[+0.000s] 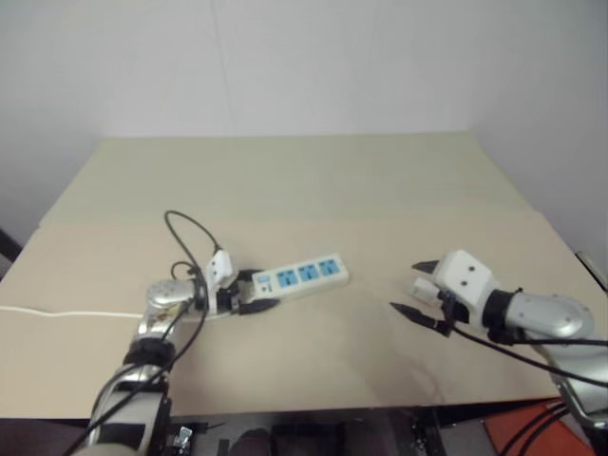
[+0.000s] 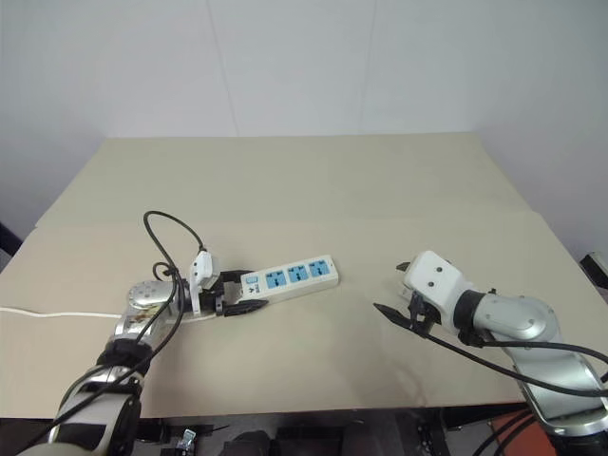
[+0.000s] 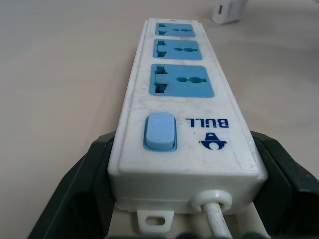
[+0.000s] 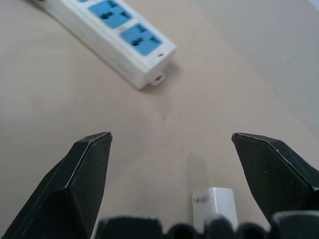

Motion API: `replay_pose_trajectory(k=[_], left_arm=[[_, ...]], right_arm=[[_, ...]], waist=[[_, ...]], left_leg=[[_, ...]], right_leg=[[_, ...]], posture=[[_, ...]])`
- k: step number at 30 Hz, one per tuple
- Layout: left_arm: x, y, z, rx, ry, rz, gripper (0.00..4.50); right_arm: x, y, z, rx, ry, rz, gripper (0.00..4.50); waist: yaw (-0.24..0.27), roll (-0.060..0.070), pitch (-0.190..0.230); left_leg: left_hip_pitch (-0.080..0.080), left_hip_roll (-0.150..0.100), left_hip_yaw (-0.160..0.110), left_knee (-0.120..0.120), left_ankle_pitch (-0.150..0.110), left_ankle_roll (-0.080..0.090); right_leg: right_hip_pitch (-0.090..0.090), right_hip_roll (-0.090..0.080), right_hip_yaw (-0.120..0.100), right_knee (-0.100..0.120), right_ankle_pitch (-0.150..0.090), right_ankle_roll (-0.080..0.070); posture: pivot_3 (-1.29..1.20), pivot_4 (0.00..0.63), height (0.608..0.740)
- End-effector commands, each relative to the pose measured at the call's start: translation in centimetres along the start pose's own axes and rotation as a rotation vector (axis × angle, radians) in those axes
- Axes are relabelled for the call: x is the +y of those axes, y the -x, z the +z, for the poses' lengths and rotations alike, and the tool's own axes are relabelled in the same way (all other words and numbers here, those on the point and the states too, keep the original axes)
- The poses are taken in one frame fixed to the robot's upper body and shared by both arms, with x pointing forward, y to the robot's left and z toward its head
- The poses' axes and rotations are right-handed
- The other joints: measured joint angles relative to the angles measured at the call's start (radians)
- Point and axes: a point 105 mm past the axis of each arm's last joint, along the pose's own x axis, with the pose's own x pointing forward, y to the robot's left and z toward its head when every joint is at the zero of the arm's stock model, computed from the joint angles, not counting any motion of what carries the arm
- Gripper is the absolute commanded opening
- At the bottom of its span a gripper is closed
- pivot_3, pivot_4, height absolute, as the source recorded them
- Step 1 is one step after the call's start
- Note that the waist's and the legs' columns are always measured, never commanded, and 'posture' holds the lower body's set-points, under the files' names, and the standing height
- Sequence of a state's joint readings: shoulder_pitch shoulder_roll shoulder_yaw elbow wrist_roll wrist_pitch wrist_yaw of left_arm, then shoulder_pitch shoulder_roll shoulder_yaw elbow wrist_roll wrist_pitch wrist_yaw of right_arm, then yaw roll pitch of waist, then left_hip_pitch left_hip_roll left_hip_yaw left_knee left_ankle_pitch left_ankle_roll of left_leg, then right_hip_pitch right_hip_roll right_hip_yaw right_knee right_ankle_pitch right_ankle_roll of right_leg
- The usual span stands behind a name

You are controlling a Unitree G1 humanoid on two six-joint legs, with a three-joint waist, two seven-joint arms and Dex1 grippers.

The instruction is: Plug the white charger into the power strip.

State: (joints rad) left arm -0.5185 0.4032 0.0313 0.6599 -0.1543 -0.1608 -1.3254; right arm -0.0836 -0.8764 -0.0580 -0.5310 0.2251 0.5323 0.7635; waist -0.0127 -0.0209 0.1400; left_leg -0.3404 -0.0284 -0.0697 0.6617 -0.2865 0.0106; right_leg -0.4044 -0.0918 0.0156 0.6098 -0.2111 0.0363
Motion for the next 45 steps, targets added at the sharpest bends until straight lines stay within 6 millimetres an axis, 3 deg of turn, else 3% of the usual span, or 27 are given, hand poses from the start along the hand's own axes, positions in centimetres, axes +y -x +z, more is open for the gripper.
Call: replay_pose_trajectory(k=[1,3,9,20,36,41,45], left_arm=[[0.2,-0.1,1.5,-0.052,-0.017,0.038,4.04],[0.1,-0.1,1.3,-0.052,-0.023,0.053,4.47],[0.3,0.6,1.6,-0.125,-0.070,0.081,4.47],[0.7,2.3,0.3,-0.129,-0.026,0.039,4.47],[0.6,1.2,-0.4,-0.134,0.012,0.015,4.47],[0.4,1.6,-0.8,-0.117,0.034,0.009,3.31],[0.4,1.3,-1.4,-0.071,0.013,0.027,3.27]], right_arm=[[-0.3,-0.4,0.9,-0.037,0.046,0.000,4.50],[-0.2,-0.6,1.0,-0.043,0.048,0.007,4.50],[-0.3,-0.7,1.1,-0.047,0.050,0.009,4.50],[-0.4,0.4,0.0,-0.007,0.059,0.000,4.50],[-0.3,0.1,0.4,-0.027,0.051,-0.006,4.50],[-0.5,0.1,0.3,-0.024,0.055,-0.006,4.50],[-0.6,0.1,0.4,-0.017,0.059,0.001,4.50]], waist=[[0.003,0.000,0.000],[0.005,0.000,0.000],[0.003,0.000,0.000],[0.001,0.000,0.000],[0.001,0.000,0.000],[0.000,0.000,0.000],[0.000,0.000,0.000]], left_leg=[[0.000,0.000,0.000,0.000,0.000,0.000],[0.001,0.000,0.000,0.000,0.000,0.000],[0.001,0.000,0.000,0.000,0.000,0.000],[0.001,0.000,0.000,0.000,0.000,0.000],[0.002,0.000,0.000,0.000,0.000,0.000],[0.002,0.000,0.000,0.000,0.000,0.000],[0.002,0.000,0.000,0.000,0.000,0.000]], right_leg=[[0.000,0.000,0.000,0.000,0.000,0.000],[0.000,0.000,0.000,0.000,0.000,0.000],[0.000,0.000,0.000,-0.001,0.000,0.000],[0.000,0.000,0.000,-0.001,0.000,0.000],[0.001,0.000,0.000,0.000,0.000,0.000],[0.001,0.000,0.000,0.000,0.000,0.000],[0.001,0.000,0.000,0.000,0.000,0.000]], posture=[[0.00,0.150,0.740],[0.00,0.150,0.740],[0.00,0.150,0.740],[0.00,0.150,0.740],[0.00,0.150,0.740],[0.00,0.150,0.740],[0.00,0.150,0.740]])
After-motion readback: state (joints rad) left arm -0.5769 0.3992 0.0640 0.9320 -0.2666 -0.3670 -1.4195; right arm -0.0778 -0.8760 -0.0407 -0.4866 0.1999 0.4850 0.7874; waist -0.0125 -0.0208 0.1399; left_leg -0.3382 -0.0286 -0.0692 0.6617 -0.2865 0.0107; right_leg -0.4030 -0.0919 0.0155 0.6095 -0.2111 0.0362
